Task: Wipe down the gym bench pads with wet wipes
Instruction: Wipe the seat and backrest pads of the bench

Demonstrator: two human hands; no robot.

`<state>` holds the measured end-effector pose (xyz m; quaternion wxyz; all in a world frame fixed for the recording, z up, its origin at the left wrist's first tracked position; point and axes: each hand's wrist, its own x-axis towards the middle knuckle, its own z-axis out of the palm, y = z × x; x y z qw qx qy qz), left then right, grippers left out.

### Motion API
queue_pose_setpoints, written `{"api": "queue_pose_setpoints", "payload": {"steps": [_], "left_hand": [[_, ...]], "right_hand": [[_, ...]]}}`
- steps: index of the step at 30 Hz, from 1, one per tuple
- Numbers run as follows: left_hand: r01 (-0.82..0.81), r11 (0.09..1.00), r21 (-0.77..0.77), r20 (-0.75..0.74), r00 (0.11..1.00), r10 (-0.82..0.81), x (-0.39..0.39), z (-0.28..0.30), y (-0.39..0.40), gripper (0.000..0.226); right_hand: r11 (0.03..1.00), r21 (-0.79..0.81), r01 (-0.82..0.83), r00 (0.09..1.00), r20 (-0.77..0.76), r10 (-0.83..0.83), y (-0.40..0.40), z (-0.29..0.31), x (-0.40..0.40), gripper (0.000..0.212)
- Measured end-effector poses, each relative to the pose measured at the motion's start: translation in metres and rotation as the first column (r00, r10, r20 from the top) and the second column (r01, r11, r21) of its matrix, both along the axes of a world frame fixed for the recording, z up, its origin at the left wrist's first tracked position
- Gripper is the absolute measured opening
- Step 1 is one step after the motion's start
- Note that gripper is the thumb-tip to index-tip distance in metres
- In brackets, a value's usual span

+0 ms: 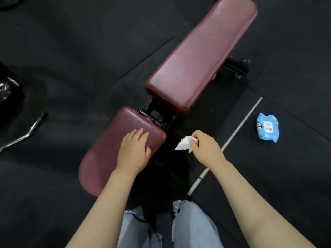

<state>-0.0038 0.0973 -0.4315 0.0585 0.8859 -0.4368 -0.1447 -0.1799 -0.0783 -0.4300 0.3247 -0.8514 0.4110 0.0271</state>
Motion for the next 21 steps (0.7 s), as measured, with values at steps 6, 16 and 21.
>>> {"api": "queue_pose_setpoints", "payload": {"steps": [6,16,21], "left_hand": [[0.131,0.99,0.042,-0.022,0.991,-0.13,-0.042,0.102,-0.036,0.051],[0.328,0.943,0.055,-0.097,0.942,-0.322,-0.143,0.219,-0.128,0.051],[0.432,0.899,0.065,-0.122,0.898,-0.423,-0.187,0.238,-0.175,0.05]], "right_hand": [[0.927,0.13,0.353,0.935,-0.028,-0.352,-0.031,0.106,-0.091,0.006],[0.802,0.17,0.573,0.819,-0.093,-0.566,-0.076,0.236,-0.242,0.008],[0.712,0.212,0.669,0.741,-0.12,-0.66,-0.089,0.255,-0.297,0.014]]}}
